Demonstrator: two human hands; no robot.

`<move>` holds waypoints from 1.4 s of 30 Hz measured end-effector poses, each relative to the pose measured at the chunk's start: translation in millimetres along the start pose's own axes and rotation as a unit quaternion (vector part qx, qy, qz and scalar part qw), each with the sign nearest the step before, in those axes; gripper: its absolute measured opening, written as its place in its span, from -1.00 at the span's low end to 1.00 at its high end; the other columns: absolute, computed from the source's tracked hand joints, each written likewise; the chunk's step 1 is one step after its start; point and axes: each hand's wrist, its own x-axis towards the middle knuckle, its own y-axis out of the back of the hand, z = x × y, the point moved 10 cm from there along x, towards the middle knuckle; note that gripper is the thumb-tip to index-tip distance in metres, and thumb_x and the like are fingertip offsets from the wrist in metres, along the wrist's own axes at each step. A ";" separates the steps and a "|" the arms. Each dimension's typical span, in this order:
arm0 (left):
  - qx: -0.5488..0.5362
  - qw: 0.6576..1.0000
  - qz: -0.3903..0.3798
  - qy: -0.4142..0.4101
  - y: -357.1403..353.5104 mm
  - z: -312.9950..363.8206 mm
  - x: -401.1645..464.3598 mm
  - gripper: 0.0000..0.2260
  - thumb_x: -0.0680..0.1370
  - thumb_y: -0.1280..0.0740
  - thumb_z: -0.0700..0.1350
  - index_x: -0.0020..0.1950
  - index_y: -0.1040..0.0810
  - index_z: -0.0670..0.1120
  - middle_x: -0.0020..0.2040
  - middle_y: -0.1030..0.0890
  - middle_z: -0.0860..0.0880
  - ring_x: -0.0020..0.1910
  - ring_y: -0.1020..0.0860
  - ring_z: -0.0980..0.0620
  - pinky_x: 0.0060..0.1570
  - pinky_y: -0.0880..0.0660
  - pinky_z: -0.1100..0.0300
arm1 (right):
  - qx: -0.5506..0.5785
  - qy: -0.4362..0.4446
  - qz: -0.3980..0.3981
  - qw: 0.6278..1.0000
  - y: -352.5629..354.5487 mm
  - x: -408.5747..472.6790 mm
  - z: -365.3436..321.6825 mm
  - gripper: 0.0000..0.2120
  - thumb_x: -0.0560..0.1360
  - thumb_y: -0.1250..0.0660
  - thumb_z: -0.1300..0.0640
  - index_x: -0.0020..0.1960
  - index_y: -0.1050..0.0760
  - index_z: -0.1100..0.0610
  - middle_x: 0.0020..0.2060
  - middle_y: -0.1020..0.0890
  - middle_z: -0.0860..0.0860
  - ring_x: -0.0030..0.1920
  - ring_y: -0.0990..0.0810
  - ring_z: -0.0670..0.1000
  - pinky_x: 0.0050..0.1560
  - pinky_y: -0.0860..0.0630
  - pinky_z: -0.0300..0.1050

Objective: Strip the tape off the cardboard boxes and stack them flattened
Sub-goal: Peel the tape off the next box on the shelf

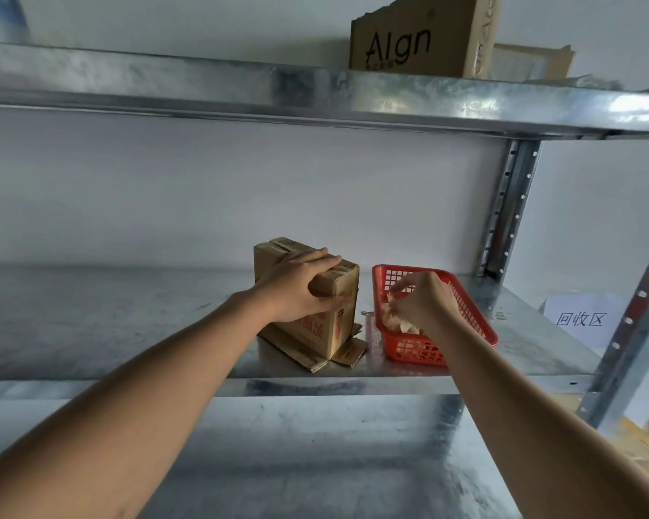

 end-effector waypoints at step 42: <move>0.015 0.999 -0.004 0.042 2.1 -1.0 -6.0 -0.09 0.36 -0.30 0.60 0.64 -0.17 0.28 0.68 -0.09 0.16 0.66 -0.04 -0.01 0.59 -0.07 -0.21 | 0.109 0.180 -0.059 0.976 -14.2 -4.1 -37.6 -0.77 0.65 -0.32 0.16 0.28 -0.62 0.03 0.13 -0.68 -0.06 -0.06 -0.68 -0.13 -0.21 -0.55 -0.29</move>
